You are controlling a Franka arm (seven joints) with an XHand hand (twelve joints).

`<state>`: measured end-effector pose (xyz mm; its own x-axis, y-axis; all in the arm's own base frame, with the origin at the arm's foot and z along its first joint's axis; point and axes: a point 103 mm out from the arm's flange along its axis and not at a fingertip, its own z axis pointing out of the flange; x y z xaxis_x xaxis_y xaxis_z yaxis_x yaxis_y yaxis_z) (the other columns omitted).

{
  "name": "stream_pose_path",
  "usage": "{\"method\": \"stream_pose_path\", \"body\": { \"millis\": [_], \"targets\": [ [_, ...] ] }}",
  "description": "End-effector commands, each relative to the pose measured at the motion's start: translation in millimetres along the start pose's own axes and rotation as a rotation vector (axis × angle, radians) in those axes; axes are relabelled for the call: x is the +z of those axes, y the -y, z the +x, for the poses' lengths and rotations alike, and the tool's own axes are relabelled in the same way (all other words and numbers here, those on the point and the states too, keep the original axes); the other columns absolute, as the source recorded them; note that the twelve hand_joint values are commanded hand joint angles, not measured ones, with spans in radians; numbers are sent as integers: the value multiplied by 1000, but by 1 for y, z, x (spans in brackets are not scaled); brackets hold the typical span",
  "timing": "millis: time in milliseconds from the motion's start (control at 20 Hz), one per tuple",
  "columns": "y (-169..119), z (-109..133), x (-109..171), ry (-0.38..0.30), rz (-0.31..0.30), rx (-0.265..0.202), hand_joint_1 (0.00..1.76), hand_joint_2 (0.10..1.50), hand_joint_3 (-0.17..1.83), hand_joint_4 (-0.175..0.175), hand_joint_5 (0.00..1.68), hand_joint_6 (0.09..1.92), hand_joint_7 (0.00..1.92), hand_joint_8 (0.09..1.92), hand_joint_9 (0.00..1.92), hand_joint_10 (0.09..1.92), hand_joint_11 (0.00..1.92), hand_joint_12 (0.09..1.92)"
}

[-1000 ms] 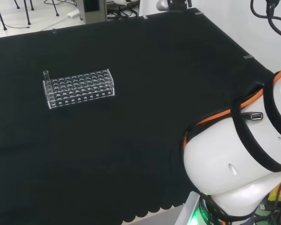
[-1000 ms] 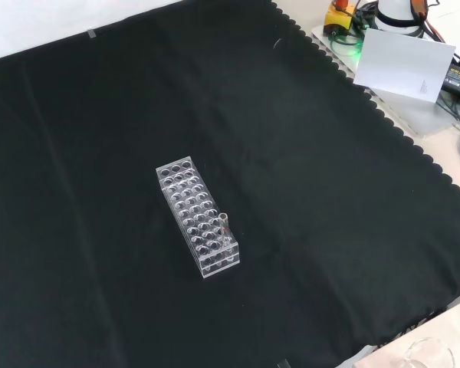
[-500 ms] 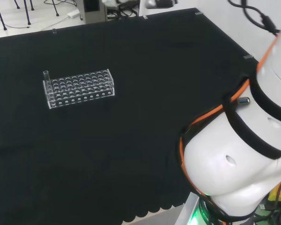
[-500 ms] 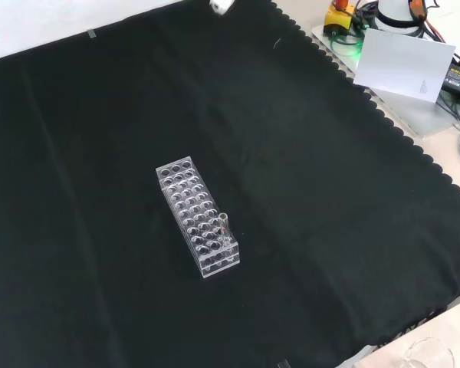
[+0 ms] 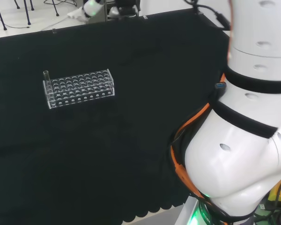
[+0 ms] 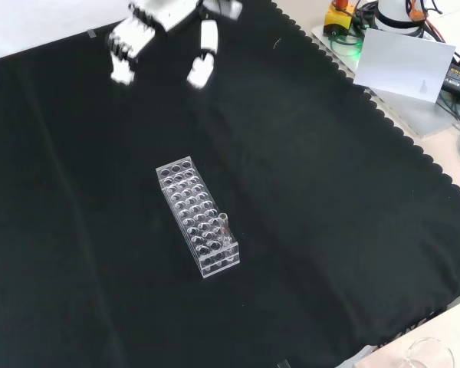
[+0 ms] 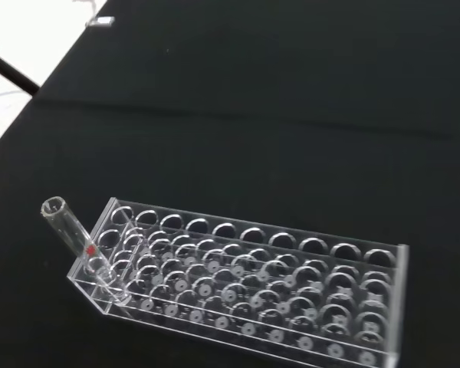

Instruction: Pick up the test tube.

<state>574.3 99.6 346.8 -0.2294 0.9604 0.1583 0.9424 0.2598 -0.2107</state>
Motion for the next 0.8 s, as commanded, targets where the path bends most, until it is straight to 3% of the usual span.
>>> {"method": "stream_pose_path", "body": {
  "millis": [50, 800],
  "targets": [
    [-36, 40, 37, -12, 90, -34, 696, 767, 419, -67, 227, 87, 61, 847, 64, 961, 0, 1323],
    [-65, 65, 103, -59, 226, -79, 742, 760, 433, -73, 266, 87, 107, 847, 80, 961, 0, 1326]
  ]
}}
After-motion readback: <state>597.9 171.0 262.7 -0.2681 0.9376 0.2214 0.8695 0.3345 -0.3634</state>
